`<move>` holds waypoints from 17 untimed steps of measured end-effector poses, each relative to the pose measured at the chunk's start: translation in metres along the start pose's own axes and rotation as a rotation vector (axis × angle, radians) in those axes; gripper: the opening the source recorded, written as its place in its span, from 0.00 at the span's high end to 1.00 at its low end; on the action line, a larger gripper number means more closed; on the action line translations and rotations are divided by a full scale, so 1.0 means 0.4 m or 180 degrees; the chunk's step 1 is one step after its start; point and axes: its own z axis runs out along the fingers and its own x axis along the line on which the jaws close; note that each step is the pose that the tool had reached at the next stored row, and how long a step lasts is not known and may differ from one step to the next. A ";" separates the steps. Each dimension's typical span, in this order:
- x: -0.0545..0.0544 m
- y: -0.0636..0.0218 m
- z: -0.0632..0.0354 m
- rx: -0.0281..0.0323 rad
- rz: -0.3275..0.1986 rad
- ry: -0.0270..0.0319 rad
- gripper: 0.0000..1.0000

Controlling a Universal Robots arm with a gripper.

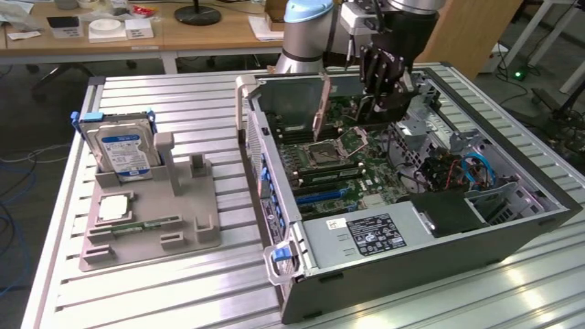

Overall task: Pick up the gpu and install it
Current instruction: 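Insert the gpu into the slot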

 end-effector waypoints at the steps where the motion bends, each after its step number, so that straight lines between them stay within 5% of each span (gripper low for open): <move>1: 0.000 0.000 0.001 -0.0001 0.0000 -0.0001 0.73; 6: 0.007 0.005 0.005 -0.0002 0.0001 -0.0002 0.73; 12: 0.009 0.036 0.023 -0.0003 0.0001 -0.0001 0.73; 17: 0.037 0.040 0.033 -0.0003 0.0001 -0.0001 0.73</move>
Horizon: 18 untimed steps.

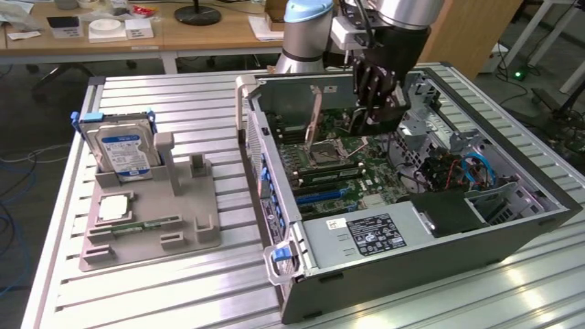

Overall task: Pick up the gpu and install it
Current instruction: 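Insert the gpu into the slot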

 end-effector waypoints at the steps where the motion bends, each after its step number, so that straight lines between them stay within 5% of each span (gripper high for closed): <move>1: 0.002 0.004 0.005 0.0001 0.0000 -0.0001 0.73; 7: 0.006 0.038 0.032 0.0000 0.0000 0.0000 0.73; 18: 0.023 0.056 0.075 0.0000 0.0023 0.0000 0.73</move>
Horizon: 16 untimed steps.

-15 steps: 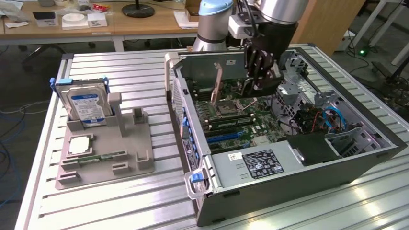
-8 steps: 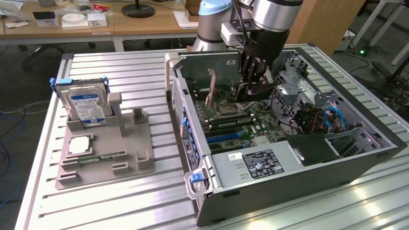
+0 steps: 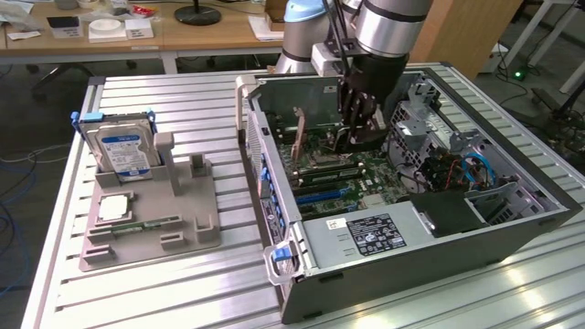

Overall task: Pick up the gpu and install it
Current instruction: 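Insert the gpu into the slot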

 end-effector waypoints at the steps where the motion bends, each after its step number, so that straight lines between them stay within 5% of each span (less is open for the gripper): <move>1: 0.005 0.000 0.003 0.0000 0.0001 0.0000 0.73; 16: 0.030 0.021 0.070 -0.0001 0.0003 0.0001 0.73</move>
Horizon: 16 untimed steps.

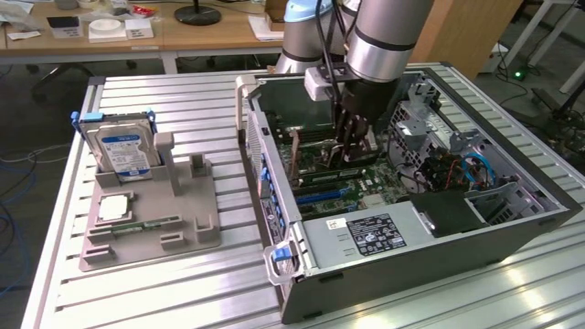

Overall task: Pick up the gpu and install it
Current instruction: 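Insert the gpu into the slot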

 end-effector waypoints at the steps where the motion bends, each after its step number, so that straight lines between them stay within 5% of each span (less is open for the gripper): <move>1: 0.007 0.000 0.005 0.0000 0.0001 -0.0001 0.73; 16: 0.008 0.001 0.043 0.0000 0.0001 -0.0001 0.73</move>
